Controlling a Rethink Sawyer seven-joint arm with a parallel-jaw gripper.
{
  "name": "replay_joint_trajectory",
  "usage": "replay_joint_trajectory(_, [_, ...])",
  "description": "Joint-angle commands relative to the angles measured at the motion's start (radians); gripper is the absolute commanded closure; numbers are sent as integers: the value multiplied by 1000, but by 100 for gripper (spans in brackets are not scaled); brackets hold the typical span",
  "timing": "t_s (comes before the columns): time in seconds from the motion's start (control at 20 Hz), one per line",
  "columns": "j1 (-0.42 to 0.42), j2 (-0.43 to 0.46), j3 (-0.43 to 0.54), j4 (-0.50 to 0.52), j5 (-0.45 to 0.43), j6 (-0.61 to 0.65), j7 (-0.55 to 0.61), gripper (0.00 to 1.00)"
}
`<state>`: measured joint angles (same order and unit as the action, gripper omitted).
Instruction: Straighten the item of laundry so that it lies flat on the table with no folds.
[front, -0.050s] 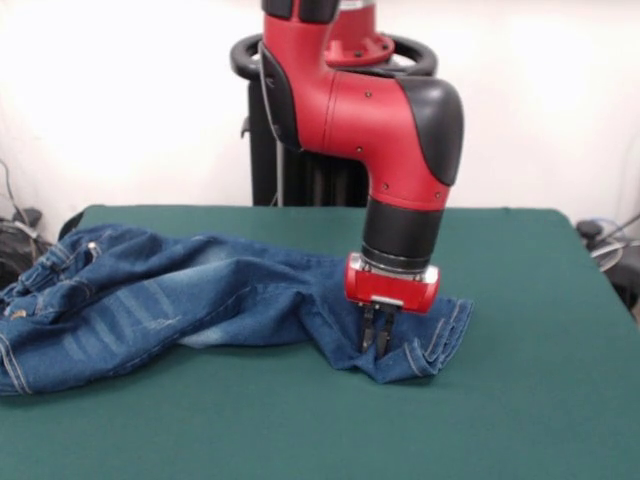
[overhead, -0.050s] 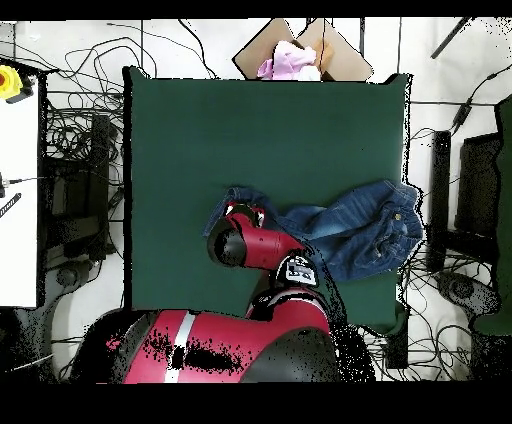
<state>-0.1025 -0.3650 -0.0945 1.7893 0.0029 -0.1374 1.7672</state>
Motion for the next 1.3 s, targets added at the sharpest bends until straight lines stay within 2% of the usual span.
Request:
replay_joint_trajectory(0.05, [-36, 272, 102, -86, 73, 36, 190, 100])
replay_joint_trajectory(0.35, [-95, 271, 180, -80, 51, 39, 191, 100])
replay_joint_trajectory(0.55, [-130, 291, 244, -82, 41, -11, 216, 100])
replay_joint_trajectory(0.8, [-93, 292, 285, -104, 119, -29, 273, 100])
replay_joint_trajectory(1.1, [-79, 290, 307, -124, 158, -20, 284, 100])
replay_joint_trajectory(1.3, [-23, 237, 278, -105, 228, 39, 299, 100])
